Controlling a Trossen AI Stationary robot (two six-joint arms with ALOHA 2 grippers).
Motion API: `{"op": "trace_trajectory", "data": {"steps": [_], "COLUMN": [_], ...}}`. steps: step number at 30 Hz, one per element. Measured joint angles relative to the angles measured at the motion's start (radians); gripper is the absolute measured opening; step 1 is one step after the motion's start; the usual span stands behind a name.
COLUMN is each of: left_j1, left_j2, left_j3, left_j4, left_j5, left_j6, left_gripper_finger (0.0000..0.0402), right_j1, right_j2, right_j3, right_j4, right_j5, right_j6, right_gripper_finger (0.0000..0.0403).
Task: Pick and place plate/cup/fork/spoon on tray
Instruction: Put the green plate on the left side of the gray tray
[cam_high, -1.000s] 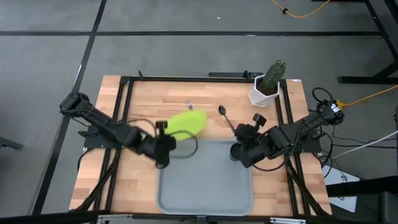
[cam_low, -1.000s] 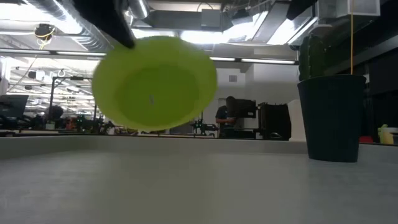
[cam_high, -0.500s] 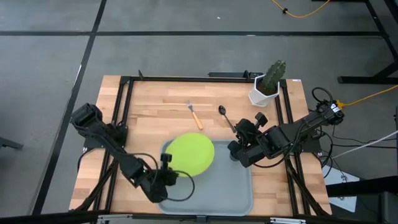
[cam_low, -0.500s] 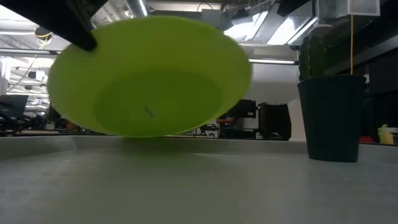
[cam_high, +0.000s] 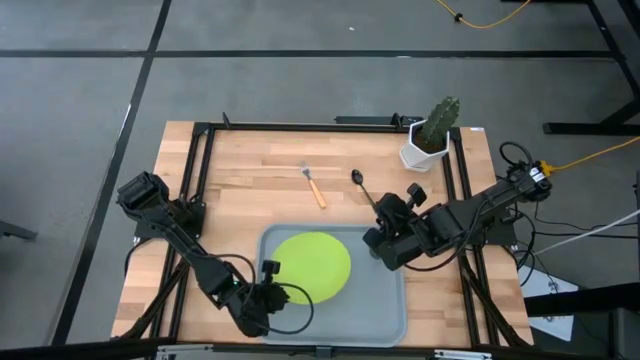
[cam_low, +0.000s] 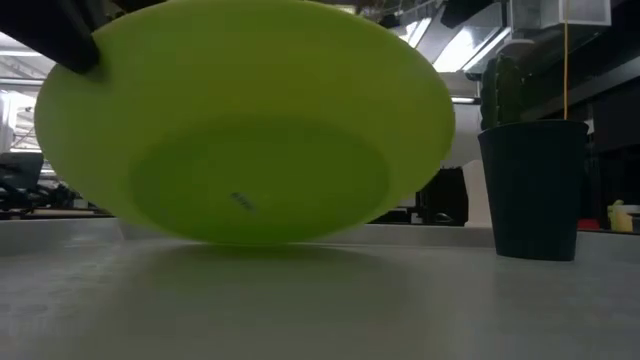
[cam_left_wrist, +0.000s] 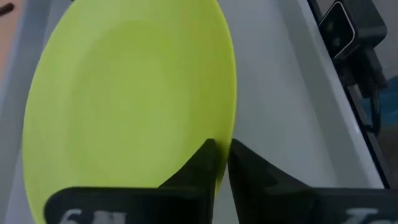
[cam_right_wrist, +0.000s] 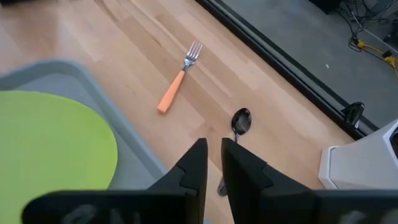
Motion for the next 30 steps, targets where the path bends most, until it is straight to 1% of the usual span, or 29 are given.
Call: {"op": "trace_trajectory", "data": {"steps": [5,9,11,19,24,28,30], "left_j1": [-0.004,-0.012,-0.016,-0.018,-0.013,-0.012,-0.010], "left_j2": [0.000,0.000,0.000,0.000,0.000,0.000,0.000], "left_j3": [-0.001,-0.001,-0.001,-0.001,-0.001,-0.001,-0.001], "left_j4": [0.026,0.067,0.068,0.066,0.105,0.101,0.081], "left_j5": [-0.009,-0.095,-0.117,-0.079,-0.024,-0.016,-0.035], "left_j6": [-0.005,-0.002,0.000,-0.011,-0.003,-0.007,-0.007], "left_gripper_finger": [0.0038,0.0039,0.0043,0.0077,0.0077,0.0077,0.0077], "right_j1": [0.001,0.001,0.001,0.002,0.002,0.002,0.002], "right_j2": [0.041,0.069,0.077,0.077,0.077,0.077,0.077], "right_j3": [0.000,0.000,0.000,0.000,0.000,0.000,0.000], "right_j4": [-0.001,-0.005,-0.005,-0.006,-0.005,-0.005,-0.005], "right_j5": [0.000,-0.001,-0.001,-0.002,-0.002,-0.004,-0.016], "right_j6": [-0.004,-0.006,-0.006,-0.008,-0.008,-0.008,-0.006], "right_gripper_finger": [0.0053,0.0053,0.0053,0.0053,0.0053,0.0053,0.0053]}}
